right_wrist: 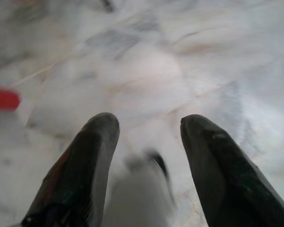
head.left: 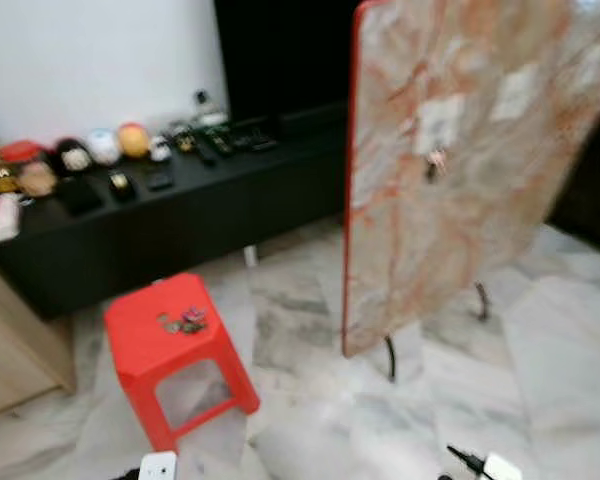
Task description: Hang keys on a hook
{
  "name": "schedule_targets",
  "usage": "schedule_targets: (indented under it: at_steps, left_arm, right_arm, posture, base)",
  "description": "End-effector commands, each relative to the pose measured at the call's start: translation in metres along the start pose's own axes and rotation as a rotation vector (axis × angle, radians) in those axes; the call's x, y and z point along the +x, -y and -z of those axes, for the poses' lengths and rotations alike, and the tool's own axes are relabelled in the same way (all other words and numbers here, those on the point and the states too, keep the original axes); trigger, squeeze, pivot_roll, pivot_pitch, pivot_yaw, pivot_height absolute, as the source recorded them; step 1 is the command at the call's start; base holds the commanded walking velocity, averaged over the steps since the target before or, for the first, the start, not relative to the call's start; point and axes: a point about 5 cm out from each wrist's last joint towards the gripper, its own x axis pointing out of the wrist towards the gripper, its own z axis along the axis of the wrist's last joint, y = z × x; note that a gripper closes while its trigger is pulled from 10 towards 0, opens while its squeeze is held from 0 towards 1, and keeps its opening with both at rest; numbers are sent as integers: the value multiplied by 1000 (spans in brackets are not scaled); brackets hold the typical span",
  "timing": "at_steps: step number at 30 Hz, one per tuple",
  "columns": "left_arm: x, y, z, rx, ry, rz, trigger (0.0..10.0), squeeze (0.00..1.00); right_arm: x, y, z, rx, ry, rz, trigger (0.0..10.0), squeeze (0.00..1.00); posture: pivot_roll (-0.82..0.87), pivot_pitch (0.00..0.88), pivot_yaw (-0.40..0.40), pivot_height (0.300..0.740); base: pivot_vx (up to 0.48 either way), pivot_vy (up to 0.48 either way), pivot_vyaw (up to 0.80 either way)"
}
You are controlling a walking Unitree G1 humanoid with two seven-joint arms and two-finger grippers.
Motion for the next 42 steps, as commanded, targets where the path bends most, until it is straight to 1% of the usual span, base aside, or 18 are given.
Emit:
schedule_targets:
  at_steps: [1,7,12,16,20,21,22,24,25,26,28,30,34,38,42]
  left_arm:
    - [-4,-5,11,1,-37,-12,10000,0]
    - [-5,-12,10,2,-37,-22,10000,0]
    - [-6,-18,10,6,-41,-38,10000,0]
    - [-6,-20,11,12,-44,-43,10000,0]
    - [-7,-20,11,11,-40,-46,10000,0]
    - [-7,-19,12,8,-38,-46,10000,0]
    - [-7,-19,12,2,-37,-46,10000,0]
    - [-6,-17,12,2,-36,-44,10000,0]
    - [-6,-16,12,2,-36,-42,10000,0]
    - [-6,-12,13,1,-37,-37,10000,0]
    - [-6,-9,14,1,-40,-29,10000,0]
    - [-5,-3,16,4,-47,-14,10000,0]
    - [-4,5,17,-1,-51,-5,10000,0]
    - [-4,6,16,-4,-46,-6,10000,0]
    - [-3,2,13,-9,-41,-21,10000,0]
  right_arm:
    - [3,-9,-11,-13,34,-27,10000,0]
    - [2,-18,-7,-37,26,-62,10000,0]
    - [1,-21,-2,-43,12,-71,10000,0]
    - [1,-22,1,-44,5,-75,10000,0]
    - [1,-21,1,-84,-2,-103,10000,0]
    - [1,-21,0,-106,-5,-116,10000,0]
    - [1,-22,-1,-161,-10,-143,10000,0]
    - [2,-21,-3,-169,-6,-147,10000,0]
    - [2,-20,-4,-155,-1,-141,10000,0]
    - [2,-15,-8,-110,11,-119,10000,0]
    - [3,-11,-11,-94,17,-104,10000,0]
    - [3,-3,-14,-82,20,-80,10000,0]
    - [2,7,-16,-64,13,-54,10000,0]
    - [2,9,-14,-38,-5,-54,10000,0]
    - [2,12,-16,-23,-8,-45,10000,0]
  posture:
    - [-6,0,19,740]
    - [13,0,21,740]
    - [20,0,32,740]
    - [15,0,25,740]
    - [6,0,1,740]
    - [3,0,-3,740]
    - [5,0,-6,740]
    - [10,0,-11,740]
    - [14,0,-13,740]
    - [26,0,-19,740]
    - [30,0,-25,740]
    - [31,0,-37,740]
    - [49,0,-49,740]
    - [71,0,-58,740]
    - [73,0,-63,740]
  base:
    - [0,0,0]
    - [0,0,769]
    - [0,0,794]
    - [0,0,794]
    - [0,0,794]
    - [0,0,794]
    - [0,0,794]
    - [0,0,794]
    - [0,0,794]
    - [0,0,794]
    - [0,0,794]
    - [0,0,794]
    - [0,0,759]
    - [0,0,370]
    - [0,0,0]
